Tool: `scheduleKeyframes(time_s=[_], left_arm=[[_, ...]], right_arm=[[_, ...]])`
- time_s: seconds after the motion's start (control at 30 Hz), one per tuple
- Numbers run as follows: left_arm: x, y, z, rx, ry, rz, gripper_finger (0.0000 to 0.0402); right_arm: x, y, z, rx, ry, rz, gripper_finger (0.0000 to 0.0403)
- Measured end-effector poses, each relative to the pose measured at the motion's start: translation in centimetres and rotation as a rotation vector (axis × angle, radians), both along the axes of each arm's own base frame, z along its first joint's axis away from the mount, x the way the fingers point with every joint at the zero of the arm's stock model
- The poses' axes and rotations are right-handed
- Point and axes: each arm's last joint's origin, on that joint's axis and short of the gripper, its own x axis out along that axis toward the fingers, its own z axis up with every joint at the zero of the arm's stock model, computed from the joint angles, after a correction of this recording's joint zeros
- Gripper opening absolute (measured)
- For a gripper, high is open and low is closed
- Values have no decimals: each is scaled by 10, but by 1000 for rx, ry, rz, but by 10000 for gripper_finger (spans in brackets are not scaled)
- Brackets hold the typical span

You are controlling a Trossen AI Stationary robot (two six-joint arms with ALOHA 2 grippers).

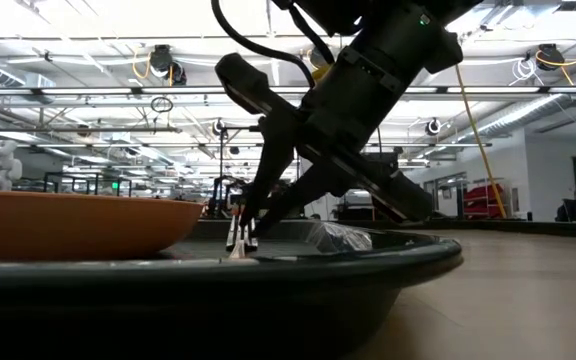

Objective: Pick and place plate/cup/fork/spoon on tray
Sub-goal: Put the orange fork on the black tray to the right of the orange plate

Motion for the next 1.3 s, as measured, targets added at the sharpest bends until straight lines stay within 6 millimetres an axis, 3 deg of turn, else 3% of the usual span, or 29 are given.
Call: scheduleKeyframes(time_s=[0.23, 0.57, 0.77, 1.13, 1.3], left_arm=[[0, 0, 0, -2, 0, 2, 81], [0, 0, 0, -1, 2, -1, 81], [0, 0, 0, 9, 0, -26, 81], [0, -2, 0, -6, 10, -53, 81], [-1, -3, 0, -9, 13, -63, 81]], right_arm=[[0, 1, 7, 2, -22, 7, 86], [10, 30, 57, -57, 66, 109, 102], [7, 40, 50, -21, 107, 107, 100], [18, 61, 5, 74, 130, 131, 82], [17, 64, 3, 81, 142, 124, 81]])
